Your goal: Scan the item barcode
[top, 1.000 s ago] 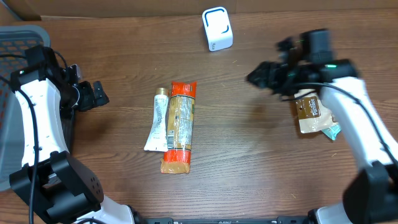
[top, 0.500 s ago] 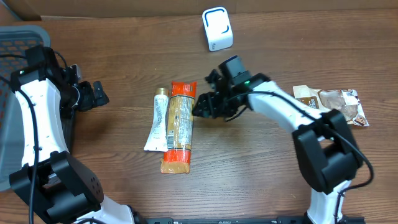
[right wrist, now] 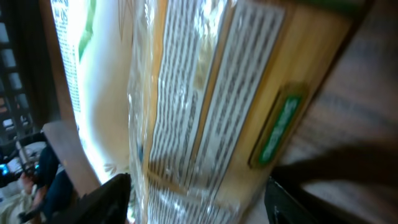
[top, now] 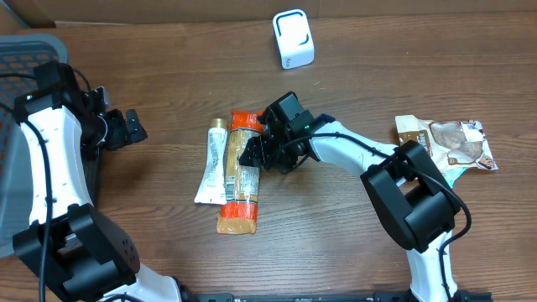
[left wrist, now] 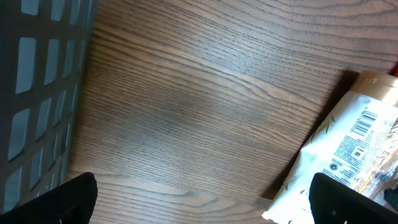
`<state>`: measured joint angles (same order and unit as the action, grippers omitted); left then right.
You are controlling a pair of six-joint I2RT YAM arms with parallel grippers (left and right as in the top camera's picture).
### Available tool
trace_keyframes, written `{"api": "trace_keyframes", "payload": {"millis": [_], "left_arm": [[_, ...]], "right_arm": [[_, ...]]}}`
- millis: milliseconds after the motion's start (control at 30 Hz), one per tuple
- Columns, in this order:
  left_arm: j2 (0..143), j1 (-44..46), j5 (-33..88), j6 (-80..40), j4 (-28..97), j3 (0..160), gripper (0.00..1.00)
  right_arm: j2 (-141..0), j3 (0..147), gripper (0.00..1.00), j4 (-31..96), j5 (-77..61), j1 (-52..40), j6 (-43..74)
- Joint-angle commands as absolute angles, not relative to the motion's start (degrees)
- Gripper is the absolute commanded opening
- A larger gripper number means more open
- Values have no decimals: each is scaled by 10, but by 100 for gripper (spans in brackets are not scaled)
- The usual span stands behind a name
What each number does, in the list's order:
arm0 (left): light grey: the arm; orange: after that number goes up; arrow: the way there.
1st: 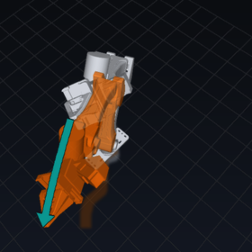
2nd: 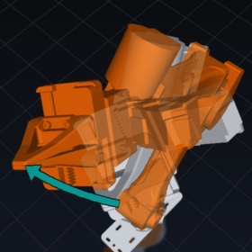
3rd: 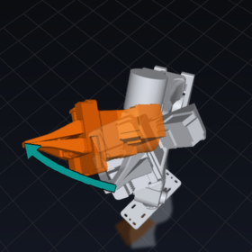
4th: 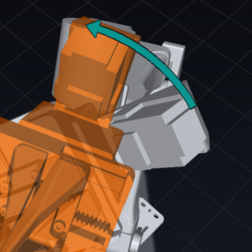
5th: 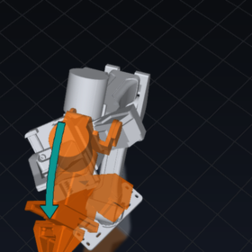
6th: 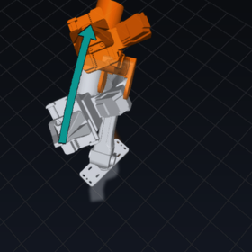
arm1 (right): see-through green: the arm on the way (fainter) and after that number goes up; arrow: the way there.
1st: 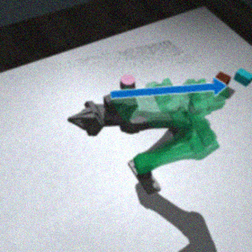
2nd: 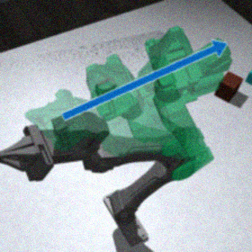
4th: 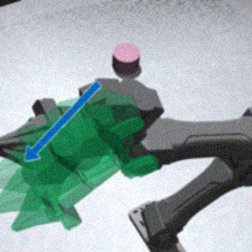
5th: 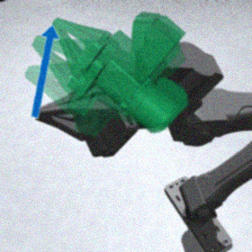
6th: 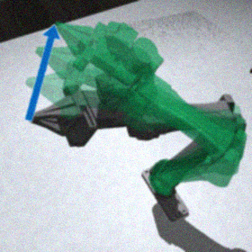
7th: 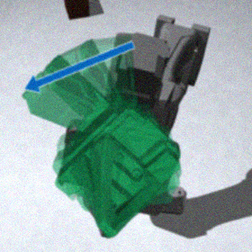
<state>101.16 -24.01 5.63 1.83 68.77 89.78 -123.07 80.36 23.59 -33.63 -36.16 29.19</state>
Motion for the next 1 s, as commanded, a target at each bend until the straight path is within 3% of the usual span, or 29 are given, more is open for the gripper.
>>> {"api": "trace_keyframes", "payload": {"millis": [0,100,267,567,967], "left_arm": [[1016,-244,58,9,687,905,100],[1016,-244,58,9,687,905,99],[1016,-244,58,9,687,905,99],[1016,-244,58,9,687,905,100],[1016,-244,58,9,687,905,100]], "right_arm": [[-1270,809,67,218,-283,-374,303],[-1296,809,60,188,-281,-391,305],[-1318,810,22,181,-281,-404,333],[-1262,824,17,218,-295,-383,278],[-1133,966,7,621,60,-402,169]]}}
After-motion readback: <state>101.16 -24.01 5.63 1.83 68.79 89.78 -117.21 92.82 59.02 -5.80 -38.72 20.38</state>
